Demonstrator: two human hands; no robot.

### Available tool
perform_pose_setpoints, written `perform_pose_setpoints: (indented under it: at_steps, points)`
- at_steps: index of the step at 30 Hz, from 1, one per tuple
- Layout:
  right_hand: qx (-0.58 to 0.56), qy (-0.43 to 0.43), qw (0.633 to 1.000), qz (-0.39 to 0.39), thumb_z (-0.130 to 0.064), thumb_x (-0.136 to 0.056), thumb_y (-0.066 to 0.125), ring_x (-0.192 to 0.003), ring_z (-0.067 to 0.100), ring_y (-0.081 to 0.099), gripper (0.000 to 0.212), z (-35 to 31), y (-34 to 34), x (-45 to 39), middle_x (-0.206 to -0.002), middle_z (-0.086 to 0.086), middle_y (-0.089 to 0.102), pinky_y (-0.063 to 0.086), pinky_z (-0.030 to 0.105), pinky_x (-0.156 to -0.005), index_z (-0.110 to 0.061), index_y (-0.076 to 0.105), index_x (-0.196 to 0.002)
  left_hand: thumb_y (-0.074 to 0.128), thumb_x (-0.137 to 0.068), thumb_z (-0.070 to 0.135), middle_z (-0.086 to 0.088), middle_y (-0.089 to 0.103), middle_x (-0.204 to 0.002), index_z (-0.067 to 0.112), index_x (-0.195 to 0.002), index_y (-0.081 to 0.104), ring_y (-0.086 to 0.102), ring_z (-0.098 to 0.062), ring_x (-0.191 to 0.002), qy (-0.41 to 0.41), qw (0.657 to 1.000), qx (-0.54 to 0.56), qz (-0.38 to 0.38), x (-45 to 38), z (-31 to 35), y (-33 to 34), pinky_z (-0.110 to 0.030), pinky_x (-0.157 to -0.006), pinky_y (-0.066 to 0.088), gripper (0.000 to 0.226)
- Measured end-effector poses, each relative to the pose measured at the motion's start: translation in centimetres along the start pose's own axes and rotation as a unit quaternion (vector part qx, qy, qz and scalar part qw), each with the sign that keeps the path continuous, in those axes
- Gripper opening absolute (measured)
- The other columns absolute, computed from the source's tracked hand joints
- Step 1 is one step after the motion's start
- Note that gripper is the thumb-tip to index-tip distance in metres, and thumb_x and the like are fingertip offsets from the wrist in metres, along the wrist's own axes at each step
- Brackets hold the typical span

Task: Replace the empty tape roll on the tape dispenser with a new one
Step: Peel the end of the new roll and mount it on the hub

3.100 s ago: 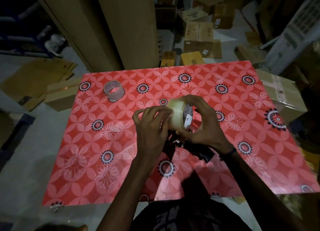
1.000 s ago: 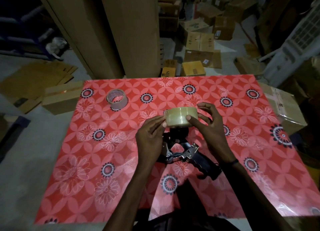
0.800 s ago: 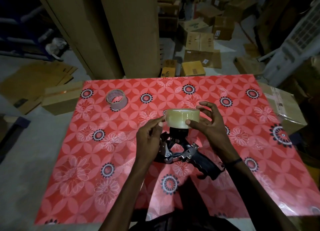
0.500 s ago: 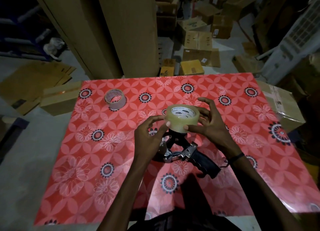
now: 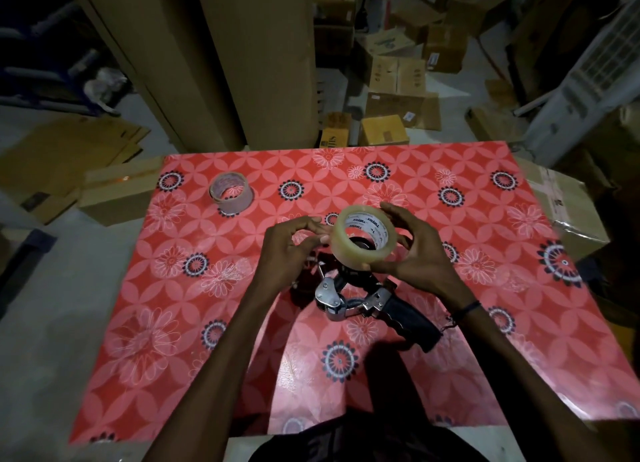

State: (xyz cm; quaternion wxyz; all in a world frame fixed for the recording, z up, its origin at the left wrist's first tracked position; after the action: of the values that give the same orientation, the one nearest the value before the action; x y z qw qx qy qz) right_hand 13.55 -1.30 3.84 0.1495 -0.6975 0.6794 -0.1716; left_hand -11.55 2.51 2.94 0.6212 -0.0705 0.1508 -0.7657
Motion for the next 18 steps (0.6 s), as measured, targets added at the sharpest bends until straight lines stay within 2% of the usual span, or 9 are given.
perform_pose_setpoints:
  at_steps: [3, 5, 8, 9, 12, 13, 15, 18]
  points:
    - [0.034, -0.010, 0.999, 0.003, -0.020, -0.056, 0.107, -0.134, 0.010, 0.060, 0.114, -0.2, -0.2, 0.0, -0.145, -0.010, 0.062, 0.049, 0.033, -0.118, -0.013, 0.053, -0.157, 0.078, -0.091, 0.012, 0.007, 0.080, -0.109, 0.013, -0.088, 0.076, 0.068, -0.003, -0.122, -0.009, 0.999, 0.004, -0.043, -1.3, -1.2, -0.6, -0.031, -0.107, 0.047, 0.005]
    - [0.050, -0.014, 0.999, 0.004, -0.022, -0.056, 0.107, -0.135, 0.013, 0.061, 0.115, -0.4, 0.0, 0.1, -0.147, -0.004, 0.064, 0.050, 0.037, -0.119, -0.012, 0.053, -0.156, 0.078, -0.091, 0.014, 0.001, 0.080, -0.111, 0.013, -0.089, 0.076, 0.066, -0.008, -0.127, -0.019, 0.997, 0.014, -0.074, -1.8, -2.0, -0.8, -0.037, -0.111, 0.044, 0.003]
    - [0.082, -0.021, 0.996, 0.007, -0.029, -0.056, 0.106, -0.137, 0.020, 0.061, 0.115, -0.4, 0.4, 0.5, -0.150, 0.005, 0.064, 0.050, 0.047, -0.120, -0.014, 0.052, -0.157, 0.077, -0.092, 0.009, -0.001, 0.081, -0.110, 0.003, -0.094, 0.076, 0.065, -0.004, -0.126, -0.040, 0.994, 0.020, -0.102, -2.2, -3.0, -0.9, -0.024, -0.105, 0.044, 0.006]
    - [0.087, -0.022, 0.996, 0.010, -0.031, -0.056, 0.106, -0.136, 0.020, 0.061, 0.115, -0.4, 0.6, 0.8, -0.150, 0.005, 0.065, 0.051, 0.045, -0.119, -0.014, 0.053, -0.157, 0.077, -0.092, 0.007, -0.002, 0.081, -0.110, 0.001, -0.095, 0.077, 0.065, -0.002, -0.126, -0.046, 0.993, 0.020, -0.108, -2.3, -3.3, -1.0, -0.018, -0.102, 0.044, 0.007]
    - [0.055, -0.016, 0.998, 0.029, -0.043, -0.053, 0.103, -0.130, 0.011, 0.059, 0.115, -0.6, 1.4, 1.8, -0.146, -0.001, 0.063, 0.046, 0.020, -0.110, -0.015, 0.056, -0.155, 0.076, -0.092, 0.005, 0.004, 0.081, -0.105, 0.001, -0.098, 0.078, 0.066, 0.003, -0.120, -0.060, 0.991, 0.017, -0.116, -2.6, -4.0, -0.9, -0.007, -0.094, 0.047, 0.007]
    - [0.042, -0.014, 0.998, 0.037, -0.051, -0.052, 0.100, -0.130, 0.010, 0.060, 0.116, -0.6, 1.7, 2.1, -0.145, -0.002, 0.063, 0.044, 0.017, -0.108, -0.016, 0.057, -0.154, 0.076, -0.092, 0.004, 0.006, 0.081, -0.103, 0.000, -0.098, 0.078, 0.067, 0.004, -0.117, -0.063, 0.991, 0.014, -0.116, -2.6, -4.2, -0.8, -0.005, -0.092, 0.047, 0.008]
    - [0.023, -0.006, 0.998, 0.051, -0.058, -0.053, 0.098, -0.133, 0.012, 0.061, 0.114, -0.5, 2.2, 2.5, -0.147, -0.004, 0.062, 0.049, 0.024, -0.113, -0.021, 0.057, -0.153, 0.075, -0.092, 0.000, 0.008, 0.081, -0.099, -0.006, -0.100, 0.077, 0.071, 0.005, -0.107, -0.066, 0.992, 0.013, -0.111, -2.6, -4.5, -0.6, -0.006, -0.088, 0.049, 0.010]
    - [0.025, 0.005, 0.998, 0.059, -0.050, -0.055, 0.103, -0.136, 0.014, 0.061, 0.113, 0.0, 2.6, 2.6, -0.148, -0.003, 0.062, 0.053, 0.039, -0.116, -0.023, 0.056, -0.154, 0.074, -0.092, -0.003, 0.008, 0.081, -0.092, -0.007, -0.103, 0.075, 0.076, -0.004, -0.092, -0.061, 0.992, 0.021, -0.110, -2.4, -4.7, -0.6, -0.013, -0.082, 0.054, 0.012]
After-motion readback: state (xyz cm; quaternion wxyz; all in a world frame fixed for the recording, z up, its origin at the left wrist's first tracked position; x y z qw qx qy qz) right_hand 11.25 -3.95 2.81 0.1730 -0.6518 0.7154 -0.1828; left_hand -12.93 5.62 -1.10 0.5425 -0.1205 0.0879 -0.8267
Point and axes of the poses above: each hand's wrist, its own x-axis away from the middle knuckle, its own y-axis out of the palm, z = x × y, the point moved 1 cm from there along -x, towards the middle knuckle
